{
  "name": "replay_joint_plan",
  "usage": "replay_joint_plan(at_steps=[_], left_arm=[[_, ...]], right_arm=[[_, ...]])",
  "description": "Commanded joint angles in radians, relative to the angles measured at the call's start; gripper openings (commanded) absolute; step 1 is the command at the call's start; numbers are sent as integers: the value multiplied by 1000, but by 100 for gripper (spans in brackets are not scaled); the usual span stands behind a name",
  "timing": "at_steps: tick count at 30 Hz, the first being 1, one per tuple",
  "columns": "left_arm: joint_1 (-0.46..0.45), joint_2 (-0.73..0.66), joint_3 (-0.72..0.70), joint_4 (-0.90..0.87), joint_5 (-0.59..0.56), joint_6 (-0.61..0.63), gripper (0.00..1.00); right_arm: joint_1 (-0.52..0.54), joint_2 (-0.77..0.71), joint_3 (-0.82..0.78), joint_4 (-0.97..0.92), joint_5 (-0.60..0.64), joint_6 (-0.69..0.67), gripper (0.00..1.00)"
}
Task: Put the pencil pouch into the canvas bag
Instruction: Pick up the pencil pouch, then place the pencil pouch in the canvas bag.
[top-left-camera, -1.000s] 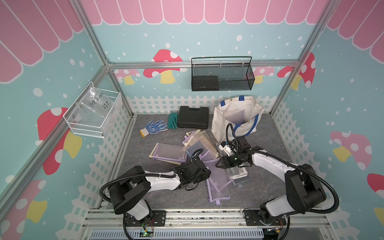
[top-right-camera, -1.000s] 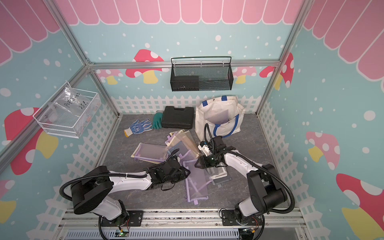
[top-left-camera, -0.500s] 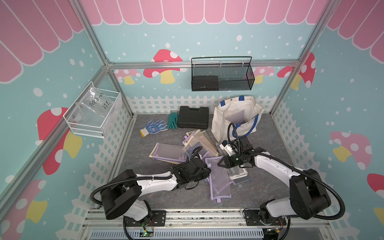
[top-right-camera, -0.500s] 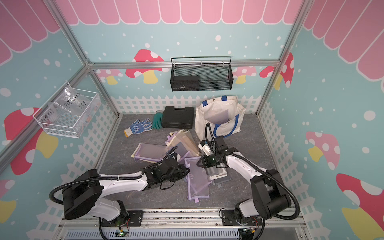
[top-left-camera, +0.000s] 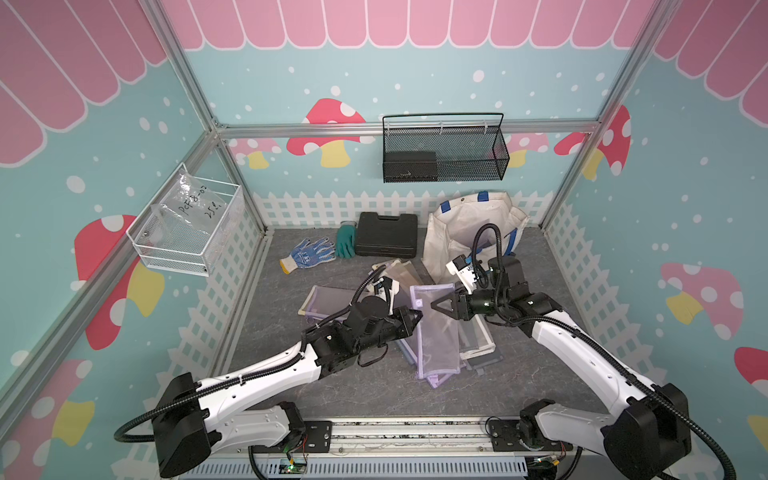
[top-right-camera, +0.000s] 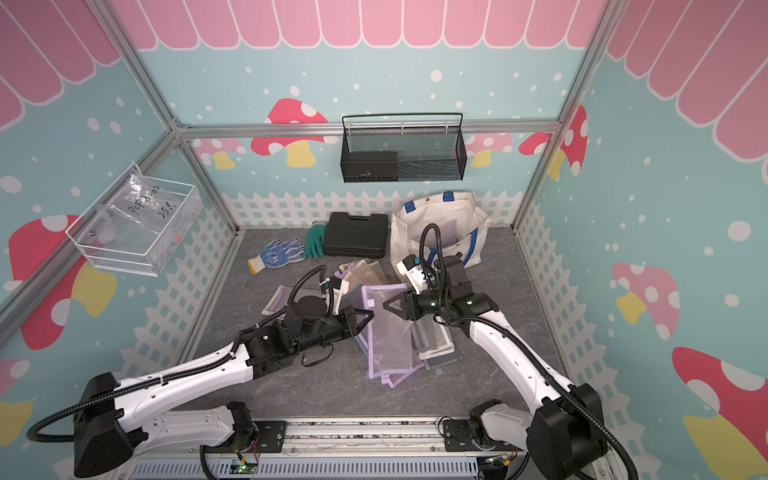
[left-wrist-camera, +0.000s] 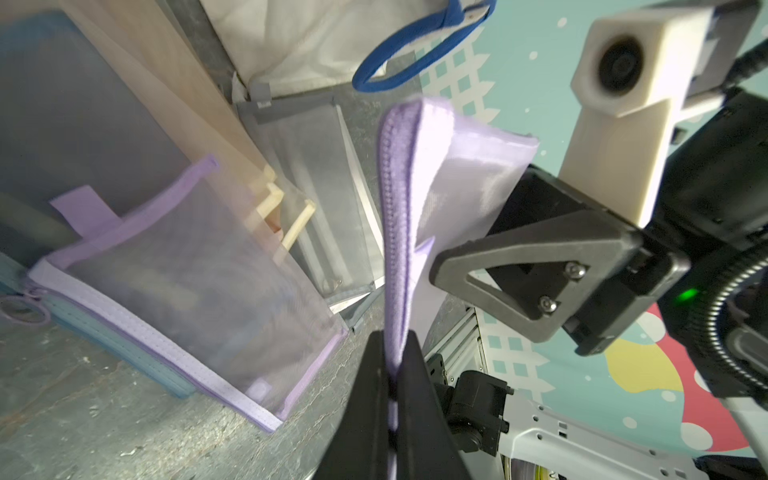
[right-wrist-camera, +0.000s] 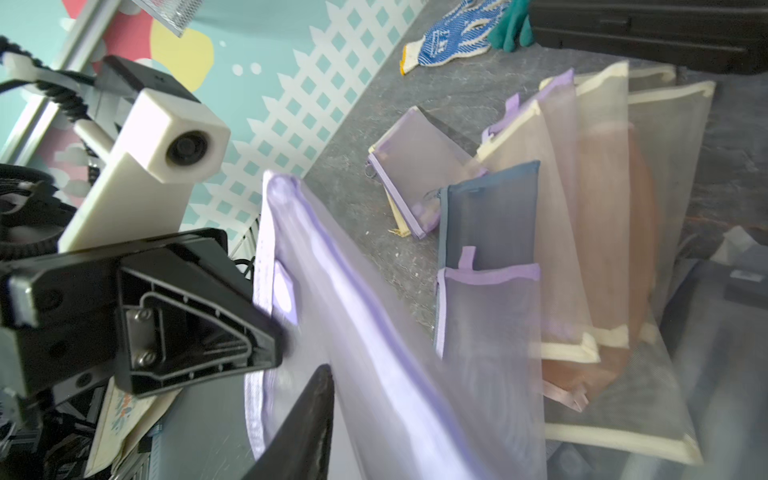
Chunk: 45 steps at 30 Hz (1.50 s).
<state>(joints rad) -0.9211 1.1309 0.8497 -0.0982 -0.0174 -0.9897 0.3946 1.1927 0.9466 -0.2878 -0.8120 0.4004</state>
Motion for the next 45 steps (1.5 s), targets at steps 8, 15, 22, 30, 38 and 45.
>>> replay_joint_plan(at_steps=[8,15,22,30,38,45], left_arm=[[56,-45,62,-61,-39,73,0],[57,-7,126,-81,-31,115,0],[59,-5,188,-238,-103,146,59],[62,49,279,-422,-156,225,79],[65,135,371,-485,-126,319,79],[73,198,437,-514,-78,381,78]], right_arm=[[6,-26,-13,294,-175,176,17],[-13,-6,22,275,-158,184,0],[-242,20,169,249,-82,306,0],[-356,158,439,303,88,491,0],[-424,203,358,586,283,872,0],[-431,272,314,705,417,981,0]])
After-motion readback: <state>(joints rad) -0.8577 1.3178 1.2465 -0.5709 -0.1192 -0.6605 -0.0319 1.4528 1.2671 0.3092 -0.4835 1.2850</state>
